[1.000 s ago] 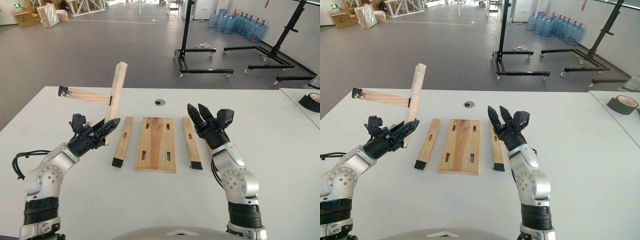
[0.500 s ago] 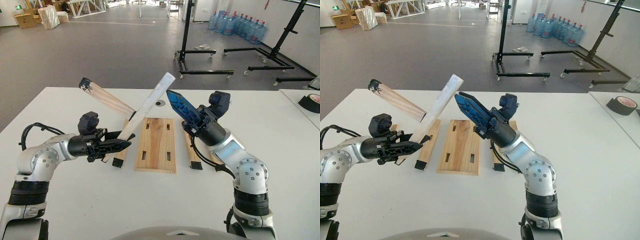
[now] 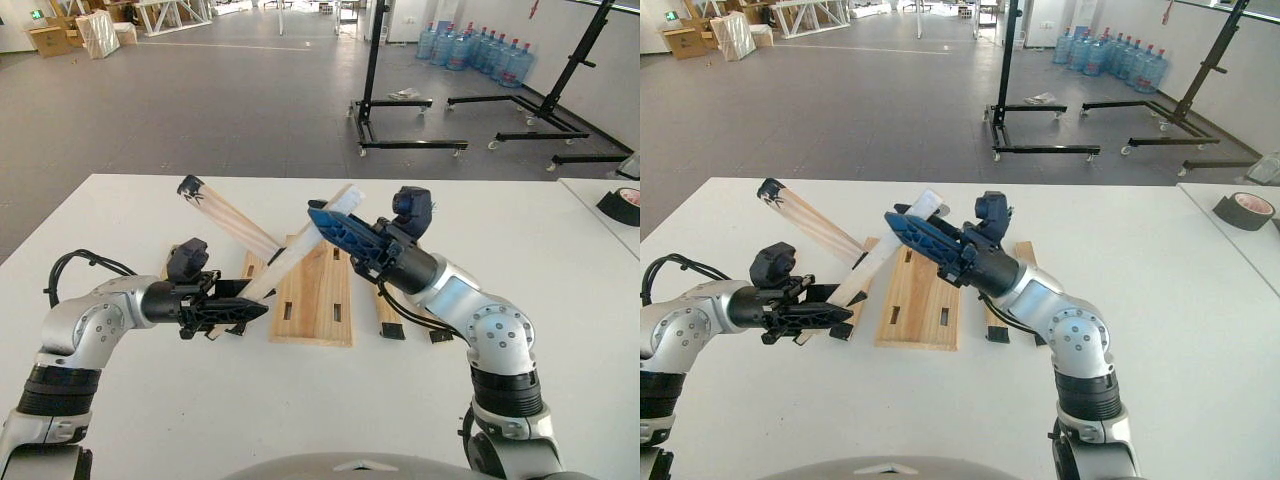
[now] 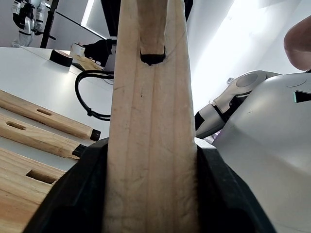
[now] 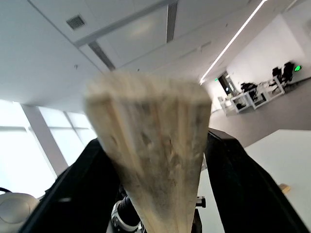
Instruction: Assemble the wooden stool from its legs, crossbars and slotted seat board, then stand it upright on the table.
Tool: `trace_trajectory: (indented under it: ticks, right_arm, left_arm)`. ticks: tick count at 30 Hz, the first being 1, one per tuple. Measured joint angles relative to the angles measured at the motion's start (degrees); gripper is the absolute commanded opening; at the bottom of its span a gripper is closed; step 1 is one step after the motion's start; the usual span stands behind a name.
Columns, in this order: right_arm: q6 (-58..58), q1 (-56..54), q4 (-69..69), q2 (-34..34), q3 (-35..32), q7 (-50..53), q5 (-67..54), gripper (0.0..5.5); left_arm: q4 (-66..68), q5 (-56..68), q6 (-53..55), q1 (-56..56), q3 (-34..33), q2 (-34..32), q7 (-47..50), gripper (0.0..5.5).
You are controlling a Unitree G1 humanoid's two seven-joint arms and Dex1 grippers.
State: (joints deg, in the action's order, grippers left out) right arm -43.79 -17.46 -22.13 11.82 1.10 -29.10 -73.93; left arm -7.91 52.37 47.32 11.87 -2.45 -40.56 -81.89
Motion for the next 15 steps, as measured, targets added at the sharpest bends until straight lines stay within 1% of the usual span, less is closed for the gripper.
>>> trace_trajectory:
  ticks: [4, 7, 15]
  right_arm:
    - [-1.2, 0.0, 0.7, 0.2, 0.5, -1.6, -0.3, 2.68]
    - [-2.5, 0.0, 0.9, 0.9, 0.1, -2.3, -1.9, 2.19]
    - [-3.8, -0.1, 1.7, 1.8, -0.5, -2.4, -2.4, 2.17]
  left_arm:
    - [-0.6, 0.0, 0.2, 0.0, 0.4, -0.2, -0.1, 2.02]
    - [-0.8, 0.0, 0.2, -0.2, 0.5, -0.3, -0.2, 2.02]
    - [-1.2, 0.1, 0.4, -0.8, 1.0, -0.2, 0.8, 2.02]
